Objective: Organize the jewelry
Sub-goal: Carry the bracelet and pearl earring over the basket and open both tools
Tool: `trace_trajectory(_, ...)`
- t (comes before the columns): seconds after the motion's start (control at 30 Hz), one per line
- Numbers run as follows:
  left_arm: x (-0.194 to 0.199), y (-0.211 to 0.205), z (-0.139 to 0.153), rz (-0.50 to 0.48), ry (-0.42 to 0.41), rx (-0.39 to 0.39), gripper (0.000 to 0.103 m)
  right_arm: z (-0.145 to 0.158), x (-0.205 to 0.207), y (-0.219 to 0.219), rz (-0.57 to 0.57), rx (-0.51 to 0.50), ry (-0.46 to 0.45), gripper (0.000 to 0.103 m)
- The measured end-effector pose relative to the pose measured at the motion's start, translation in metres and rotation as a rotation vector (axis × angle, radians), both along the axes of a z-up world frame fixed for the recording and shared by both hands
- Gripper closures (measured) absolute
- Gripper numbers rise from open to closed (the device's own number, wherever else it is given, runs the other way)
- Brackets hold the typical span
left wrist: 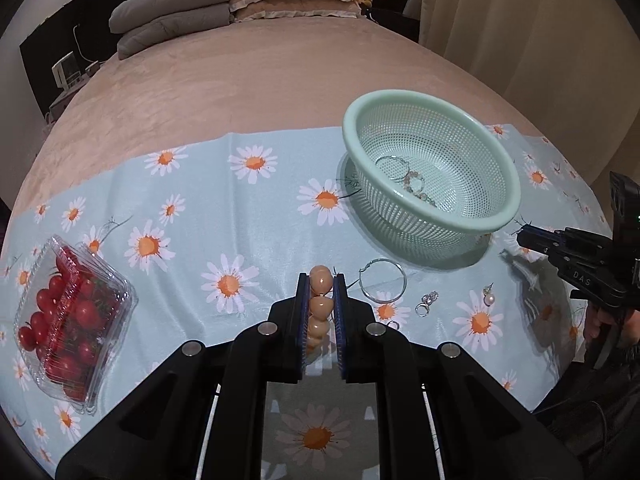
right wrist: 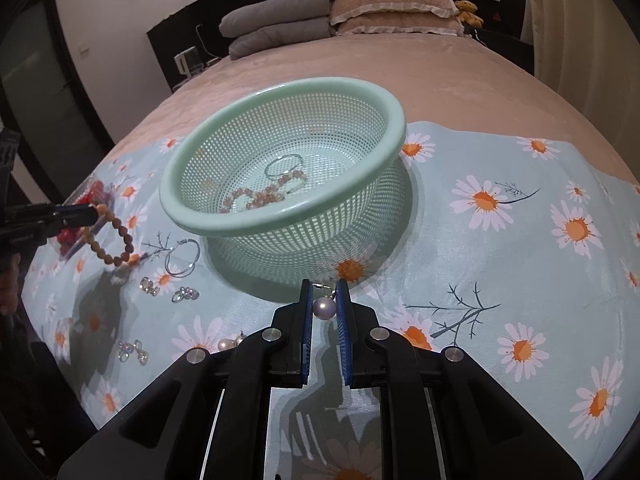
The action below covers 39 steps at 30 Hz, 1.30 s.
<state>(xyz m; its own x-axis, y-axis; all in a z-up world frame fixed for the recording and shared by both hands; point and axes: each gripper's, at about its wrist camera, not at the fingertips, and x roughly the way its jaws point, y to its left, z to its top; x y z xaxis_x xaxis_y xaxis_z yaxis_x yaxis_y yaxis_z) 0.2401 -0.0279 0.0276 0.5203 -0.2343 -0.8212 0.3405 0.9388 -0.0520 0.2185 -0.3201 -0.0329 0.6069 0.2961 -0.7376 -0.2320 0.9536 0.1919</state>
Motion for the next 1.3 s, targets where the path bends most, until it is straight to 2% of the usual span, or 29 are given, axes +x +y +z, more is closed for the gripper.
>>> trace_trajectory(0.3,0.012,-0.018,0.042,-0.045,-0.072,0.016,0.091,0.027,0.001,-0.002,0.014,0.048,-0.058,0.092)
trace_trajectory(0.57,0.024,-0.042,0.062,-0.089,-0.106,0.002,0.091,0.059,0.011,0.002,0.033,0.0,-0.115,0.092)
trace_trajectory(0.77,0.037,-0.064,0.063,-0.133,-0.096,-0.028,0.091,0.071,0.026,0.006,0.055,-0.02,-0.137,0.092)
trace_trajectory(1.03,0.06,-0.091,0.057,-0.181,-0.079,-0.045,0.091,0.061,0.053,0.015,0.073,-0.046,-0.113,0.092)
trace_trajectory(1.3,0.084,-0.107,0.022,-0.199,-0.001,-0.045,0.091,0.043,0.076,0.03,0.114,-0.073,-0.075,0.092)
